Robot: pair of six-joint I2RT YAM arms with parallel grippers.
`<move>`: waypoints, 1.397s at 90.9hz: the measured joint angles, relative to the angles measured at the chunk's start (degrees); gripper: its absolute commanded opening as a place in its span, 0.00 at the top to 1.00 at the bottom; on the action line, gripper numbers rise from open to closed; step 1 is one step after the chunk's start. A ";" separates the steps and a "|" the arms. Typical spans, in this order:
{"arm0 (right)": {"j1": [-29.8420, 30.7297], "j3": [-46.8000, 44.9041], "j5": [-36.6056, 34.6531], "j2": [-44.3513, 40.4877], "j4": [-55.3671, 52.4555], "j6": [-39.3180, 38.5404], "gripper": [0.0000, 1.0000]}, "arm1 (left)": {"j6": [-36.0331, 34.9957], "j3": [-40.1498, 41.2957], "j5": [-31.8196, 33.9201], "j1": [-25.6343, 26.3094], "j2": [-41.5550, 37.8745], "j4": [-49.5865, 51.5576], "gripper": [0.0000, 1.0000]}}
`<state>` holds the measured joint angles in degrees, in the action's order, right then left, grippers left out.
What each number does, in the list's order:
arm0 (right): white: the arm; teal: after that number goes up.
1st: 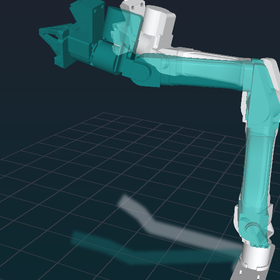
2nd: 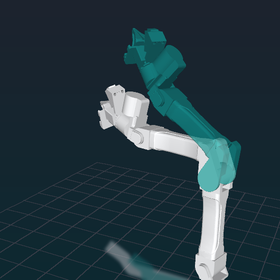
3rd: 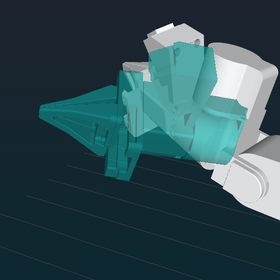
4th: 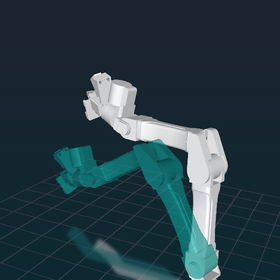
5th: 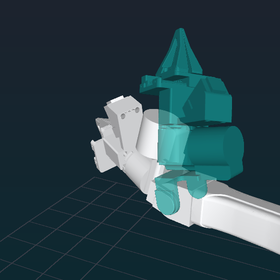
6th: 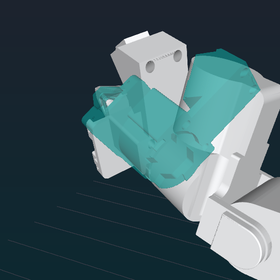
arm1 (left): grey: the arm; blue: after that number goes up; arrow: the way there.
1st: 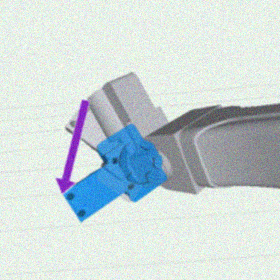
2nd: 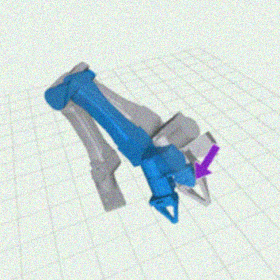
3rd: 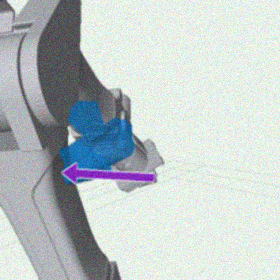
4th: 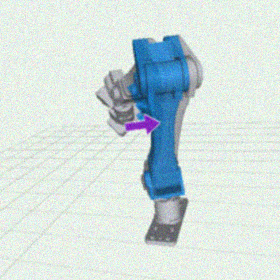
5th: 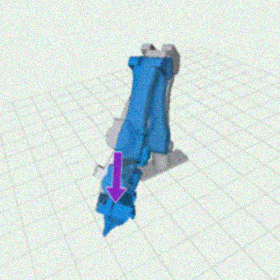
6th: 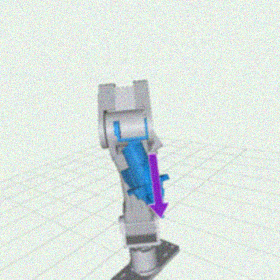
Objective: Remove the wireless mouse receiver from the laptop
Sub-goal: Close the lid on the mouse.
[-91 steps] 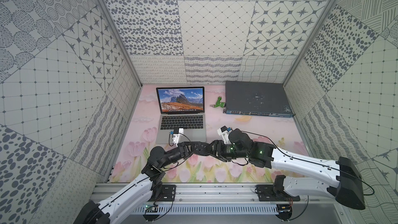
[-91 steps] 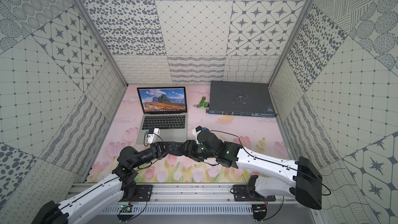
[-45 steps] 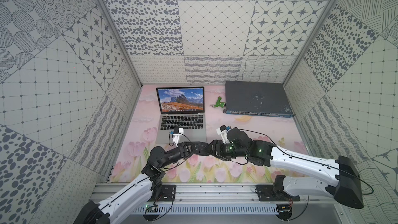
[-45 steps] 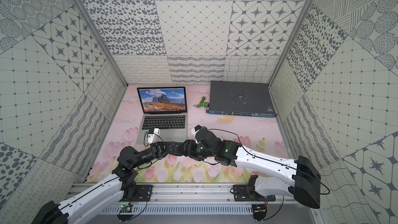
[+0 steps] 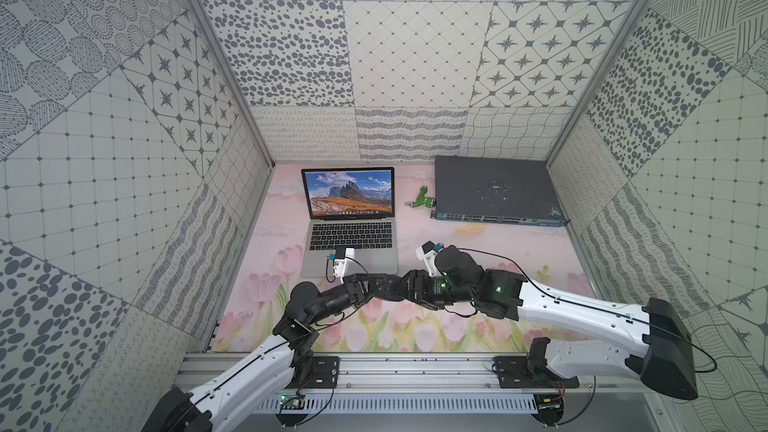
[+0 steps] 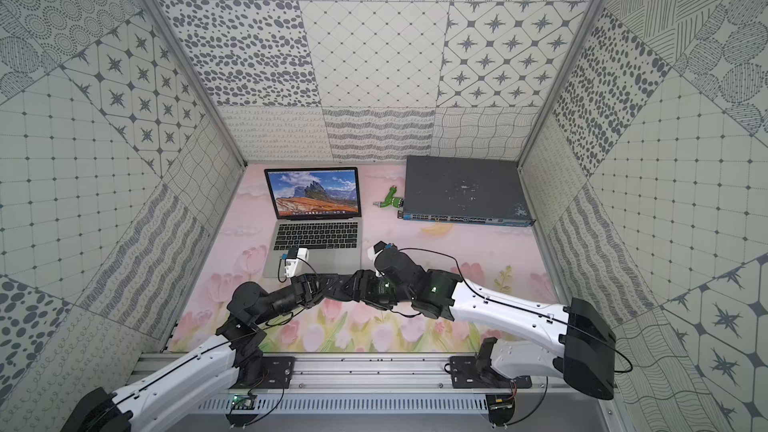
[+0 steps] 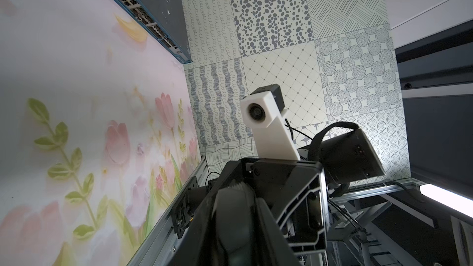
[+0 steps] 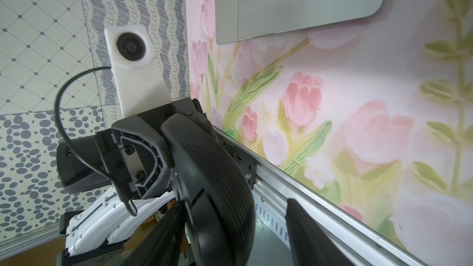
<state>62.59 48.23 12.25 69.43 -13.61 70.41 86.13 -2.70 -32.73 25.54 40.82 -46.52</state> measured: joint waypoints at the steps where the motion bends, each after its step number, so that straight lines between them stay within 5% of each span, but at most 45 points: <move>1: 0.00 0.00 -0.04 0.00 -0.02 -0.09 0.33 | 0.00 0.00 0.00 0.00 0.00 0.00 0.90; 57: 0.00 0.87 -0.48 -3.41 -2.12 -2.60 0.27 | 0.00 0.00 0.00 0.00 -0.13 -0.44 0.90; 127: -0.37 -3.34 -0.28 -8.37 -2.84 -4.94 0.46 | 0.04 0.00 0.00 0.00 -1.25 -0.39 0.90</move>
<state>62.22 44.88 11.97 61.06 -16.45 65.47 86.17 -2.70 -32.73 25.54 39.57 -46.92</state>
